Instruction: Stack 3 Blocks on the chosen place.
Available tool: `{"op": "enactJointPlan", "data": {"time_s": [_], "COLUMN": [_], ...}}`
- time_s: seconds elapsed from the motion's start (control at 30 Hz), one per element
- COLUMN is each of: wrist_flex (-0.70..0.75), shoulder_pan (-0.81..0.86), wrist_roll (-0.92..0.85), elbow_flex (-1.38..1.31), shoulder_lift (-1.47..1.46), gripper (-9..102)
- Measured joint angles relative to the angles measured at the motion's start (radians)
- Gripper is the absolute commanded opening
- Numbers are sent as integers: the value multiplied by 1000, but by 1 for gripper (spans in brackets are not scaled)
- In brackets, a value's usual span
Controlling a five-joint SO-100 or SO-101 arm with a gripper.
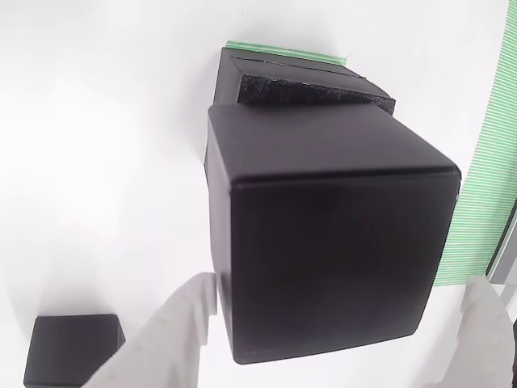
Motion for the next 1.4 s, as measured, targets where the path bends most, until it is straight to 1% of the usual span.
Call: {"op": "enactJointPlan", "data": {"time_s": [0.33, 0.5, 0.63, 0.77, 0.93, 1.23, 1.4], "wrist_flex": [-20, -20, -21, -48, -87, -164, -258], "shoulder_pan": [0, -8, -15, -9, 52, 250, 362], "wrist_roll": [-3, -31, -83, -209, -434, -834, -885], "elbow_flex": [0, 3, 48, 137, 258, 434, 546], "shoulder_lift": [0, 21, 97, 206, 356, 561, 612], "gripper": [38, 38, 37, 37, 37, 37, 38]}}
